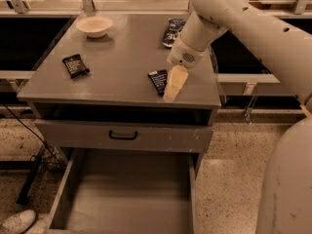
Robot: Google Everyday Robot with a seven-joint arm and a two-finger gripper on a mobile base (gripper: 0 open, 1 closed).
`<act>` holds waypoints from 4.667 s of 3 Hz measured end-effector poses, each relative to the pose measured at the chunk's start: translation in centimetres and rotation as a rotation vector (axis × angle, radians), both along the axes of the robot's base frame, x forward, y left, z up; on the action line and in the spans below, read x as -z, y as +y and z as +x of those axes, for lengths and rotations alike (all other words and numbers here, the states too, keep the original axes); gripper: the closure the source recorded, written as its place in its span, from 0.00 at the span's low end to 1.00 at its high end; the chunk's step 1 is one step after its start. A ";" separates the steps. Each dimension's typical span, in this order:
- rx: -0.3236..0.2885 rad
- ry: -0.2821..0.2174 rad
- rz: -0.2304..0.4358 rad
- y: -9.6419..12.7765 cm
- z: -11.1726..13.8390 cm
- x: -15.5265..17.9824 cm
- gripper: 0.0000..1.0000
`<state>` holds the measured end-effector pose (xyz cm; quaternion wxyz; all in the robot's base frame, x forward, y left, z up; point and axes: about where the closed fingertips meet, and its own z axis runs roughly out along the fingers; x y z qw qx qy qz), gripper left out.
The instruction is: Place rxbar blueberry into middle drawer
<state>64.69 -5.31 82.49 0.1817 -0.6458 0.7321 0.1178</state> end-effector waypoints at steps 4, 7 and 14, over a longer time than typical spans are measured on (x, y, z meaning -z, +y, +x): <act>-0.079 -0.008 -0.001 2.7 -0.4 0.9 0.00; -0.086 -0.064 0.004 3.5 0.2 0.6 0.00; -0.080 -0.046 0.053 3.3 1.8 1.0 0.50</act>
Offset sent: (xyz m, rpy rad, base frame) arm -0.0063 0.0179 0.0077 -0.0097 -0.0515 0.0599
